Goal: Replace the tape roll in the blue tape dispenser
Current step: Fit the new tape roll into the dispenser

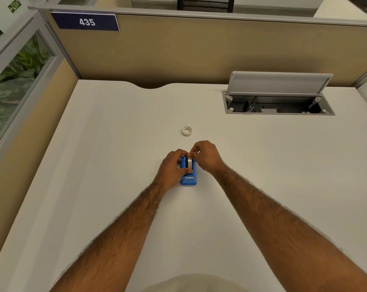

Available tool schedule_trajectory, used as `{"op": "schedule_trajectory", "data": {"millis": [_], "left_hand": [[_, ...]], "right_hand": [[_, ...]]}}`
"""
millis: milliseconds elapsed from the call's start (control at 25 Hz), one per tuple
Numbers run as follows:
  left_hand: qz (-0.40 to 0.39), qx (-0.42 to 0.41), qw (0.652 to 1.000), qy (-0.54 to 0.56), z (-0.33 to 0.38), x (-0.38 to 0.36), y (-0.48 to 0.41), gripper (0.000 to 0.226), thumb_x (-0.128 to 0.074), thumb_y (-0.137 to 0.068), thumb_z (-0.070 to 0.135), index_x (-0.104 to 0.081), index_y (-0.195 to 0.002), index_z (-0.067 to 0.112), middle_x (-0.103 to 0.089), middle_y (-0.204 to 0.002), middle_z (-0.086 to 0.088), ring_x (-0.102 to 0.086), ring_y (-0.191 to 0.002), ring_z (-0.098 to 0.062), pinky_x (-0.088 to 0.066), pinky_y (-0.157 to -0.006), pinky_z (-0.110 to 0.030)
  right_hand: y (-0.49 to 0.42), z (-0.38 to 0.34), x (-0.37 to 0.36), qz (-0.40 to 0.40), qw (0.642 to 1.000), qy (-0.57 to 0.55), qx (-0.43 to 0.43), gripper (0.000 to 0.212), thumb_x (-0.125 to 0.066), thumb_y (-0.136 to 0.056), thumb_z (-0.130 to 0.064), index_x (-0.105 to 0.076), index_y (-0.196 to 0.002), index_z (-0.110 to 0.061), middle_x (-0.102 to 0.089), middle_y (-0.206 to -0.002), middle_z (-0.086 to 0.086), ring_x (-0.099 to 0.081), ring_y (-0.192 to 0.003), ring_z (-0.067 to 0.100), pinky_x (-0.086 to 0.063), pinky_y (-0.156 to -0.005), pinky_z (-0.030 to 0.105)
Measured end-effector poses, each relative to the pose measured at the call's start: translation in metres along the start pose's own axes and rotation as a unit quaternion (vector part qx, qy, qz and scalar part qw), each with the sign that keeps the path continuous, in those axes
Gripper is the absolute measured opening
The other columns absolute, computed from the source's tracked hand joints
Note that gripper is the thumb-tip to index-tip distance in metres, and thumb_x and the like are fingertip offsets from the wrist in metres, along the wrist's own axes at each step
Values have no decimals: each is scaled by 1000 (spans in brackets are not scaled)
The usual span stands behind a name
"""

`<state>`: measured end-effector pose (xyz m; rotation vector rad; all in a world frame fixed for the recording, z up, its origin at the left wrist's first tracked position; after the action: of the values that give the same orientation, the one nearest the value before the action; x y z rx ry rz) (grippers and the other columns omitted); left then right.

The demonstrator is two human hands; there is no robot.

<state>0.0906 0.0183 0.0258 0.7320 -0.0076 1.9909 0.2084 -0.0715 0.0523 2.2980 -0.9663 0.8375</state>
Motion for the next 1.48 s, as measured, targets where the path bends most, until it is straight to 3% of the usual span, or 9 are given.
{"op": "schedule_trajectory", "data": {"millis": [200,320,560,800,1200,1480], "left_hand": [[-1,-2,1000,3,1,1,0,55,-88,-71,16,-59,-119,18,-62,-124,-4,-60,-106,-19,-48,-86,-26],[-5,-3,1000,0,1,2,-1,55,-88,-71,17,-59,-118,17,-63,-124,-5,-61,-108,-21,-49,-87,-27],[-5,-1,1000,-4,-2,0,-3,56,-89,-69,20,-58,-115,24,-63,-122,0,-60,-105,-16,-45,-83,-24],[-3,0,1000,-7,-4,-1,-4,57,-89,-70,22,-58,-117,24,-63,-124,0,-60,-105,-16,-46,-86,-26],[-2,1,1000,-4,-3,0,-2,60,-88,-72,23,-56,-123,22,-61,-129,-1,-61,-111,-19,-46,-87,-25],[-68,4,998,5,-2,14,7,83,-88,-72,31,-46,-143,26,-53,-145,1,-53,-130,-19,-45,-107,-36]], "right_hand": [[1,5,4,-20,998,-57,-21,19,-56,-92,-7,-73,-86,-3,-68,-79,0,-62,-75,14,-52,-66,26],[5,9,9,-47,998,-39,6,15,-61,-91,-12,-77,-91,-10,-72,-91,1,-64,-85,15,-53,-77,30],[4,-4,6,-34,989,118,81,14,-64,-89,-12,-75,-97,-7,-70,-98,7,-63,-85,20,-50,-74,29],[5,-11,2,-44,971,199,127,16,-51,-94,-11,-66,-93,-6,-64,-93,11,-55,-78,21,-41,-67,30],[11,-5,5,-32,985,122,114,11,-52,-93,-13,-61,-93,-9,-61,-91,5,-56,-79,21,-46,-69,31],[22,-10,6,-28,974,176,140,15,-49,-97,-16,-62,-96,-9,-61,-94,8,-59,-79,23,-52,-72,37]]}}
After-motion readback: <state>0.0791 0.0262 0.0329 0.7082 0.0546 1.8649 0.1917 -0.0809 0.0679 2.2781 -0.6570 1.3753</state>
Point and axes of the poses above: each hand's wrist, its own y-axis away from the middle knuckle, its own x-axis out of the back of the hand, z = x × y, the point moved 2 cm from there along -y, towards the middle knuckle
